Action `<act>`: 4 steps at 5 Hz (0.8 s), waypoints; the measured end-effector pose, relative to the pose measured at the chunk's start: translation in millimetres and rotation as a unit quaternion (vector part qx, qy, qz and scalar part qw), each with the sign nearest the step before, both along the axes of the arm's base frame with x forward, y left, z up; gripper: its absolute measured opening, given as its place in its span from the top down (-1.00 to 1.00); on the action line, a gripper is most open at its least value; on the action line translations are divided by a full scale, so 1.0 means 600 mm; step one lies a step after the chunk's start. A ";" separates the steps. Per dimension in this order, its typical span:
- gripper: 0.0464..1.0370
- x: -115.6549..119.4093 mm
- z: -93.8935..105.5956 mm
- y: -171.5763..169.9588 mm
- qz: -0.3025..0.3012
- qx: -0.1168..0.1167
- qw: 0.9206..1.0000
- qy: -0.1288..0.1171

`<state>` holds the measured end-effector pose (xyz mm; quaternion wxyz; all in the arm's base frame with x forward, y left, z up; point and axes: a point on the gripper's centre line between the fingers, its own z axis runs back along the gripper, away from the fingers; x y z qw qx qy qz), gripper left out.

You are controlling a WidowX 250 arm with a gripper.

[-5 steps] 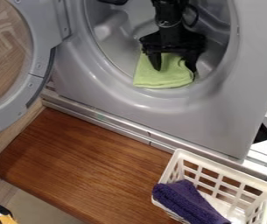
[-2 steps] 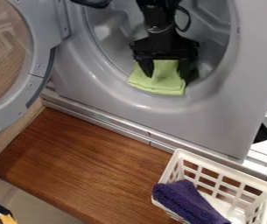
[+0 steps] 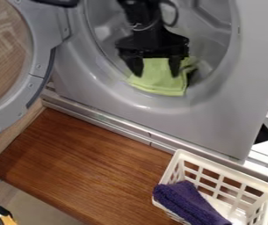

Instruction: Put the green towel inside the washing machine

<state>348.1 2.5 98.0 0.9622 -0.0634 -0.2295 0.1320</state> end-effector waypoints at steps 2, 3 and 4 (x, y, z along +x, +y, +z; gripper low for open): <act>-0.92 -0.080 0.005 0.036 -0.005 0.006 0.998 0.065; -0.92 -0.120 -0.016 0.043 -0.013 0.007 0.994 0.105; -0.92 -0.139 -0.028 0.051 -0.016 0.024 0.991 0.134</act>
